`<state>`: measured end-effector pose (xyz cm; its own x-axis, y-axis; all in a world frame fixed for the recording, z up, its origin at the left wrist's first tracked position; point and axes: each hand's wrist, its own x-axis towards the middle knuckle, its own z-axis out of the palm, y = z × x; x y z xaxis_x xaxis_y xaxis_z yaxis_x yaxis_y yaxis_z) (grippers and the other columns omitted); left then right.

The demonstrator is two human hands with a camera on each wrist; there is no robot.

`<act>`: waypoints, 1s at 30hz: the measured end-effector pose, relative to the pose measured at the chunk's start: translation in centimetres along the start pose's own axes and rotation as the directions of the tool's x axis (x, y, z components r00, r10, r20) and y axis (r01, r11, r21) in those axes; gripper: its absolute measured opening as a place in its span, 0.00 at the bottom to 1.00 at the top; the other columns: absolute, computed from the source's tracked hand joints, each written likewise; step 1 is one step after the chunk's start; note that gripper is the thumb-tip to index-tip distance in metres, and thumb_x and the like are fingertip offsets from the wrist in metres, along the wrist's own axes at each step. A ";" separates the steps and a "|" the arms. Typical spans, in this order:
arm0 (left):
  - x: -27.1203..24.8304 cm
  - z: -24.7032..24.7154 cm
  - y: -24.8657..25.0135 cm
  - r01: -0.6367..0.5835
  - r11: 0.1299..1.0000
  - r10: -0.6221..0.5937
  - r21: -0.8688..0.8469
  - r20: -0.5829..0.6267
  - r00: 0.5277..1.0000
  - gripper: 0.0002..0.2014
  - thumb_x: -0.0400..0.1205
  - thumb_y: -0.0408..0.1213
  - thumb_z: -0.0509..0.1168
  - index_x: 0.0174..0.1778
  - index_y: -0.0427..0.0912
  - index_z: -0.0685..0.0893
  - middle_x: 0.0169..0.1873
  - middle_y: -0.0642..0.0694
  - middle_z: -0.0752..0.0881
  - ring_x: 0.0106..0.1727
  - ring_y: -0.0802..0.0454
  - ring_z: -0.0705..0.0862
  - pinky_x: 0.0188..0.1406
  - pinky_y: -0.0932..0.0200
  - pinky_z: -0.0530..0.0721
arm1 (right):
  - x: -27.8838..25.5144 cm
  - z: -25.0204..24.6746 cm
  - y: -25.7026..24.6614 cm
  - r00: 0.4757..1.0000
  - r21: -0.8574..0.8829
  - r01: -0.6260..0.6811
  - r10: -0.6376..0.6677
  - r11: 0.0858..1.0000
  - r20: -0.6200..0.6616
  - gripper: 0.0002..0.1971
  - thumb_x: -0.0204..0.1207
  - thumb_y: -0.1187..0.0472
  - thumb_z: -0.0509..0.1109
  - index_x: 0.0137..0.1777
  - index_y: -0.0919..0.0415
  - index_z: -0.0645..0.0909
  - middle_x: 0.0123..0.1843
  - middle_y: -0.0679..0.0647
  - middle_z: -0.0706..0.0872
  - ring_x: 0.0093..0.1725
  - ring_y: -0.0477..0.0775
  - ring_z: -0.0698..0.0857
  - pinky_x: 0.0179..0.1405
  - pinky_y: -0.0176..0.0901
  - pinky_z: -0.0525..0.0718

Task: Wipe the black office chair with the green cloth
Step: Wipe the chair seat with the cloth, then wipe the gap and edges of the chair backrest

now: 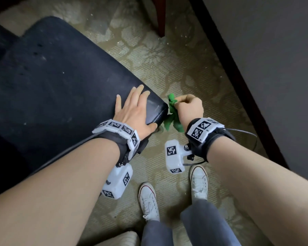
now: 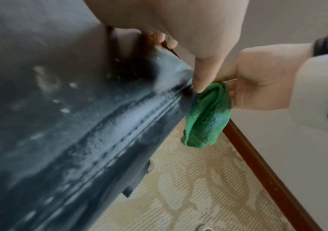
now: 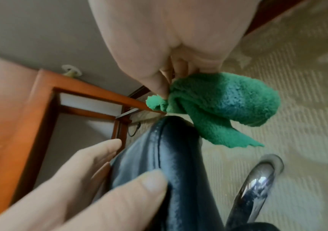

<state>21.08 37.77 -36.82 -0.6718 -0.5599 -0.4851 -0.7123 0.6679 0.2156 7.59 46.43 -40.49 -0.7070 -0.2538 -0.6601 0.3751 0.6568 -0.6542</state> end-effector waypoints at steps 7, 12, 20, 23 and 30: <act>-9.4 -6.4 -1.9 0.182 0.972 -0.157 -0.147 0.163 0.974 0.32 0.83 0.45 0.66 0.82 0.47 0.62 0.74 0.47 0.73 0.72 0.44 0.76 0.70 0.43 0.76 | -7.3 -1.8 -5.9 0.987 -0.225 0.120 -0.091 0.967 0.136 0.08 0.65 0.63 0.80 0.36 0.52 0.83 0.39 0.52 0.89 0.45 0.58 0.90 0.51 0.53 0.90; -15.6 -14.2 -4.8 0.305 0.931 -0.281 -0.199 0.140 0.950 0.19 0.83 0.44 0.66 0.71 0.51 0.78 0.63 0.49 0.85 0.61 0.45 0.84 0.59 0.47 0.85 | -16.3 -0.9 -13.3 0.919 -0.332 0.315 -0.197 0.889 0.342 0.04 0.73 0.61 0.76 0.43 0.55 0.84 0.44 0.54 0.87 0.51 0.57 0.87 0.49 0.39 0.80; -25.3 -28.8 -7.5 0.351 0.884 -0.396 -0.309 -0.094 0.914 0.15 0.81 0.41 0.67 0.64 0.50 0.83 0.60 0.47 0.87 0.60 0.44 0.85 0.60 0.50 0.84 | -30.4 1.7 -24.0 0.799 -0.341 0.543 -0.348 0.767 0.491 0.13 0.78 0.58 0.71 0.60 0.61 0.81 0.59 0.61 0.85 0.61 0.63 0.83 0.63 0.51 0.81; -29.7 -32.5 -7.9 0.373 0.866 -0.440 -0.332 -0.156 0.884 0.11 0.81 0.36 0.67 0.59 0.45 0.87 0.52 0.46 0.87 0.54 0.43 0.83 0.59 0.54 0.83 | -35.7 1.9 -27.0 0.742 -0.329 0.612 -0.379 0.719 0.552 0.08 0.77 0.58 0.71 0.51 0.62 0.83 0.53 0.59 0.85 0.56 0.60 0.83 0.53 0.46 0.79; -40.2 -37.7 -10.2 0.539 0.761 -0.625 -0.360 -0.188 0.758 0.07 0.77 0.33 0.66 0.40 0.46 0.89 0.40 0.45 0.84 0.42 0.42 0.80 0.51 0.54 0.85 | -43.9 4.7 -30.9 0.662 -0.212 0.616 -0.352 0.759 0.662 0.21 0.64 0.54 0.76 0.53 0.66 0.83 0.50 0.62 0.88 0.50 0.63 0.88 0.55 0.56 0.88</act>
<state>47.65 34.97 12.41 -0.1019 -0.9337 -0.3433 -0.9777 0.0303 0.2077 29.89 33.98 6.97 -0.2032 -0.8691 -0.4509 -0.2783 0.4928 -0.8244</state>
